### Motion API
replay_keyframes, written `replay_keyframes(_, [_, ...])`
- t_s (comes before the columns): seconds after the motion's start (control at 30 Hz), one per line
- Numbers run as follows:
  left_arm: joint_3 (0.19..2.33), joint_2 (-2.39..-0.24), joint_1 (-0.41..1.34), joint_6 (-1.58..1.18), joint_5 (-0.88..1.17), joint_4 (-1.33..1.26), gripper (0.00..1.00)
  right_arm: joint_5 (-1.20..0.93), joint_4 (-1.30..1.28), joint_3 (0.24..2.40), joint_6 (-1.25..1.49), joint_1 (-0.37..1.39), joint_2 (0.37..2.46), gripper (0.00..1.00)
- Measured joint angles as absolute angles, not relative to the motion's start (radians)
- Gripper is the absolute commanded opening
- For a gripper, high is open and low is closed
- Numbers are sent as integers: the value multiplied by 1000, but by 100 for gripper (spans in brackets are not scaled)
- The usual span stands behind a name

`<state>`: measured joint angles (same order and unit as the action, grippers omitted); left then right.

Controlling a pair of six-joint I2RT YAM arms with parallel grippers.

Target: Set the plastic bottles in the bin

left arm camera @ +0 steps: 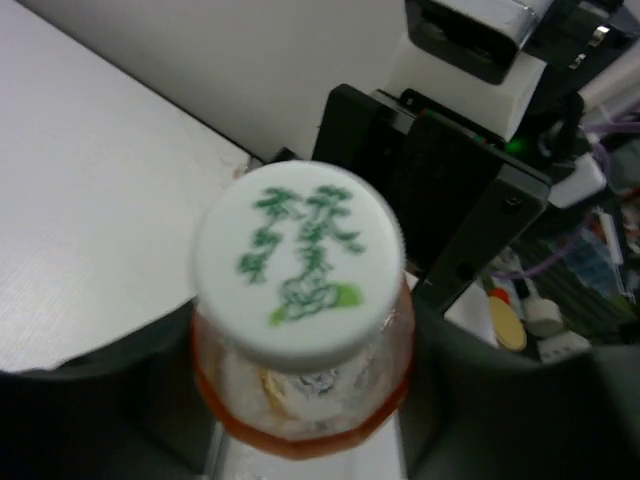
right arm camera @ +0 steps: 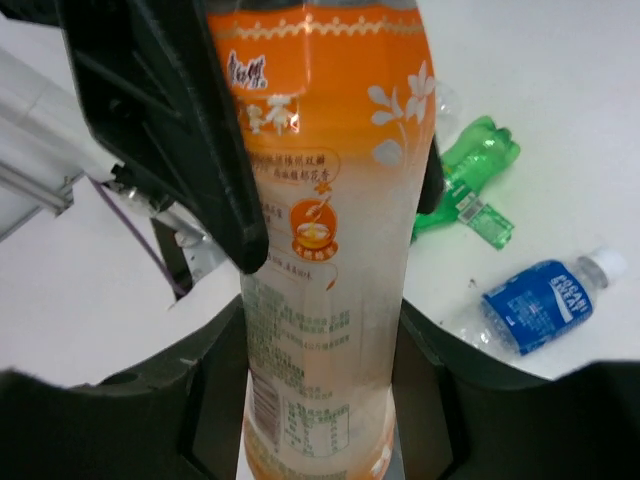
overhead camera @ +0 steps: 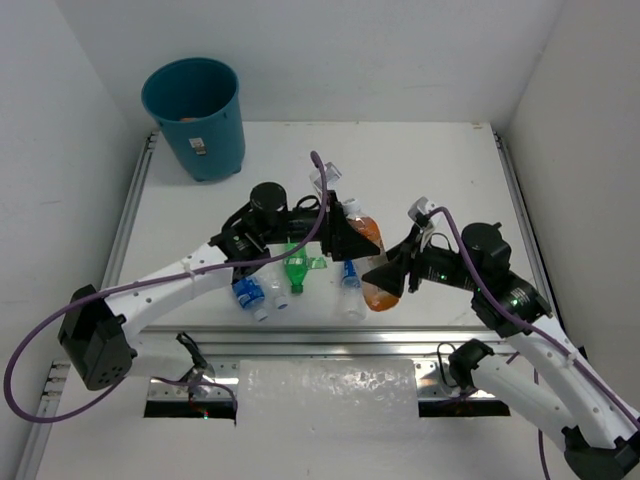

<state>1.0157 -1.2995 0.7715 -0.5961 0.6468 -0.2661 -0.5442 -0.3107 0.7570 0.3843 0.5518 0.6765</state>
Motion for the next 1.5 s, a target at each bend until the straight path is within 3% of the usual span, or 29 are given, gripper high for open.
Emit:
replay_keyframes(0.03, [1016, -1302, 775, -595, 655, -278, 26, -546, -316, 757, 384, 551, 677, 28])
replay_keyframes(0.07, [1016, -1302, 778, -598, 652, -278, 0, -541, -319, 758, 384, 547, 677, 37])
replay_keyframes(0.1, [1018, -1304, 778, -599, 648, -281, 0, -540, -318, 759, 384, 545, 675, 64])
replay_keyframes(0.17, [1036, -1309, 780, -588, 629, -257, 0, -525, -315, 759, 392, 545, 671, 98])
replay_keyframes(0.4, [1313, -1317, 722, -522, 279, 128, 0, -318, -406, 780, 377, 546, 603, 99])
replay_keyframes(0.63, [1673, -1377, 293, -493, -95, 315, 3, -1, -578, 863, 401, 546, 593, 99])
replay_keyframes(0.83, [2021, -1614, 132, -426, -287, 359, 5, 38, -678, 863, 408, 546, 614, 99])
replay_keyframes(1.0, [2379, -1955, -8, -382, -316, 352, 19, 40, -749, 871, 407, 546, 609, 99])
replay_keyframes(1.07, [2409, -2040, -58, -376, -309, 331, 32, 40, -770, 880, 408, 546, 601, 99])
replay_keyframes(1.1, [2391, -2068, -82, -376, -293, 321, 53, 40, -776, 884, 408, 546, 596, 99])
replay_keyframes(1.17, [2326, -2090, -115, -375, -254, 289, 71, 37, -780, 885, 409, 546, 589, 99])
replay_keyframes(1.2, [2297, -2097, -131, -374, -229, 281, 92, 33, -780, 884, 411, 546, 588, 99])
replay_keyframes(1.23, [2288, -2108, -143, -375, -197, 282, 99, 26, -778, 881, 413, 546, 588, 99])
replay_keyframes(1.5, [2320, -2059, -131, -381, -138, 291, 100, -69, -647, 764, 533, 546, 762, 99])
